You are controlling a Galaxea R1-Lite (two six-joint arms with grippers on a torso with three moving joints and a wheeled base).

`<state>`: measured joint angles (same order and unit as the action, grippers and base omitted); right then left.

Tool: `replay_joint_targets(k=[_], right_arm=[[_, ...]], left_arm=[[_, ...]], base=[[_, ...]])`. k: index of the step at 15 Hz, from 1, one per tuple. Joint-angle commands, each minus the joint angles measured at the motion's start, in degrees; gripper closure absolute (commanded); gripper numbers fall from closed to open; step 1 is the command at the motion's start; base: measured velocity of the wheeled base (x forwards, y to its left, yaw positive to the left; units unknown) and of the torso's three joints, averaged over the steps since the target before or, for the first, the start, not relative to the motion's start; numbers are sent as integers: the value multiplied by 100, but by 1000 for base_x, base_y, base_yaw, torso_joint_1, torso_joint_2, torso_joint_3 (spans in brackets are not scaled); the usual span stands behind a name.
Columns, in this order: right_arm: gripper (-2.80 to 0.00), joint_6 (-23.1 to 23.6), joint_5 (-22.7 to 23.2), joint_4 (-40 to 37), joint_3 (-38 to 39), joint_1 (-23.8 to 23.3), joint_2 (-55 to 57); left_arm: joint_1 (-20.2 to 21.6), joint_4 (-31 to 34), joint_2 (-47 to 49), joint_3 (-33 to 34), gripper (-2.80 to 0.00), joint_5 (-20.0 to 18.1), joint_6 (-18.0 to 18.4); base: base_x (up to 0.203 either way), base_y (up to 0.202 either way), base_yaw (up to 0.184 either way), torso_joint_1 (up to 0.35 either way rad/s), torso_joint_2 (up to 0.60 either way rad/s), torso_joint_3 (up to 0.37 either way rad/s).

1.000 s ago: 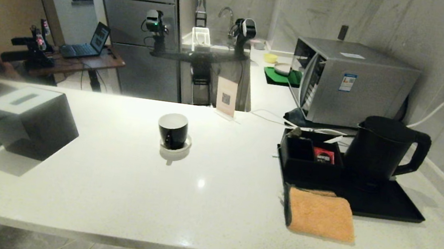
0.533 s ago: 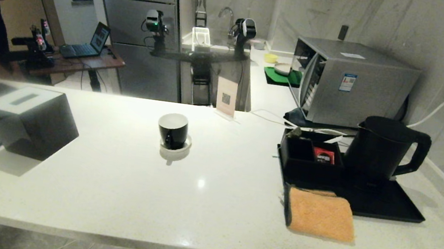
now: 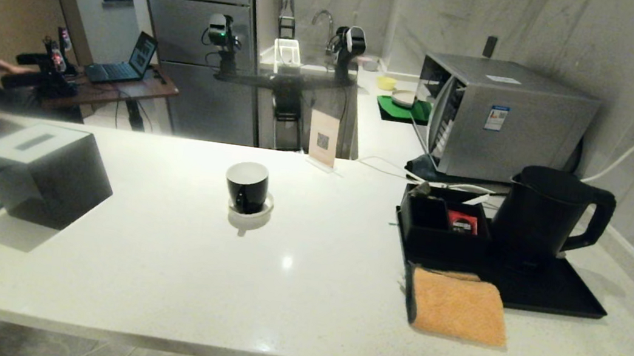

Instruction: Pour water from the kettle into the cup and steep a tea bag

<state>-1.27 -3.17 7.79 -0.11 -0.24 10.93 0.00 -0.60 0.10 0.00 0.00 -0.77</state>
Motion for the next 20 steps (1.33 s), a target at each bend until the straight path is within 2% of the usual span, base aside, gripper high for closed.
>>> replay_joint_targets(k=[1, 4, 9, 15, 20], right_arm=[[0, -21, -3, 736, -94, -4, 1391], [0, -211, -6, 1281, -668, -112, 2676], [0, -368, 114, 1763, -1498, -1031, 4435], [0, -304, 166, 2934, -2025, -1249, 6261], [0, -96, 126, 3484, -2302, -1605, 7264]], left_arm=[[0, -2, -1, 0, 0, 0, -2], [0, -2, -1, 0, 0, 0, -2], [0, -2, -1, 0, 0, 0, -2], [0, -2, -1, 0, 0, 0, -2], [0, -2, -1, 0, 0, 0, -2]], base=[[0, 0, 0, 0, 0, 0], [0, 0, 0, 0, 0, 0], [0, 0, 0, 0, 0, 0], [0, 0, 0, 0, 0, 0], [0, 0, 0, 0, 0, 0]])
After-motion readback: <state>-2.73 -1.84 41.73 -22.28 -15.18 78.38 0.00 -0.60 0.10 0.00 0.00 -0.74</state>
